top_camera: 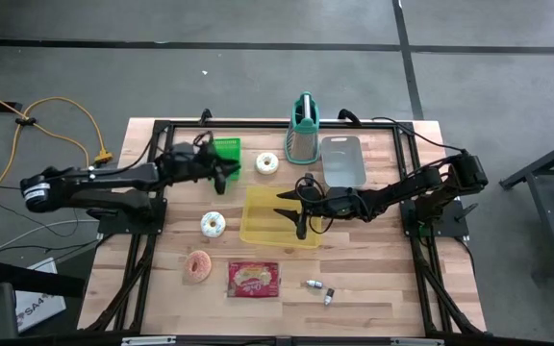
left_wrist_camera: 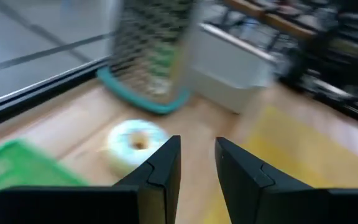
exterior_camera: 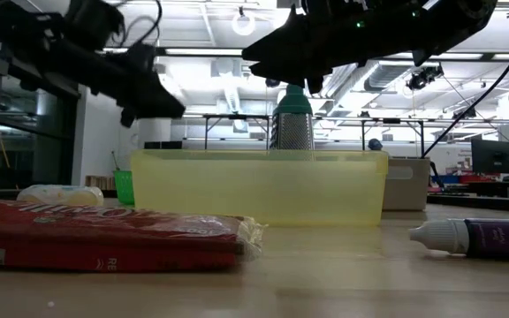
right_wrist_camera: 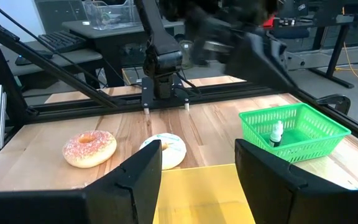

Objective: Pick & Place Food Item
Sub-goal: Put the purple food coloring bottle into the green bin

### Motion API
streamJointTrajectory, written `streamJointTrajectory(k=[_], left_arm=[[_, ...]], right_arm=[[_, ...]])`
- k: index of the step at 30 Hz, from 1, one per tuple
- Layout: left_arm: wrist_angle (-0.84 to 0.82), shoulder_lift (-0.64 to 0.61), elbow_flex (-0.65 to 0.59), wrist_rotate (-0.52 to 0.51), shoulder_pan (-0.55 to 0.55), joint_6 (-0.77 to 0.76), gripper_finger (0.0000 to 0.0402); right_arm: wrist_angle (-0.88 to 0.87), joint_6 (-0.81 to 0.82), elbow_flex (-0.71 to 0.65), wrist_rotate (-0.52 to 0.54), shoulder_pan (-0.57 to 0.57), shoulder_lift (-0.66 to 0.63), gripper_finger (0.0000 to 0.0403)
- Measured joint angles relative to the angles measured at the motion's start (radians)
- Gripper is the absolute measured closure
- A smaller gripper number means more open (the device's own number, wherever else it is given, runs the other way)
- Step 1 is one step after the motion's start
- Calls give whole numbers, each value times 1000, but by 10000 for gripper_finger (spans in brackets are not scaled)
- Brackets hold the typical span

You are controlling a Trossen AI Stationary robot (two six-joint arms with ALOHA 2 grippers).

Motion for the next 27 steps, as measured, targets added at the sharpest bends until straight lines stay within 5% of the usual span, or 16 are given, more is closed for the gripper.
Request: streamJointTrajectory(k=[5,15,20,27], left_arm=[[27,-18,1,-29,-175,19,306],[96,-17,1,-256,-484,128,306],[157,-17,1,-282,-539,172,306],[158,-17,1,-283,-527,172,306]], right_arm=[[0,-2,0,-3,0,0,213],[-1,-31,0,-160,3,0,213],[-54,-60,0,-305,43,0,213],[-387,-60,0,-392,173,0,213]])
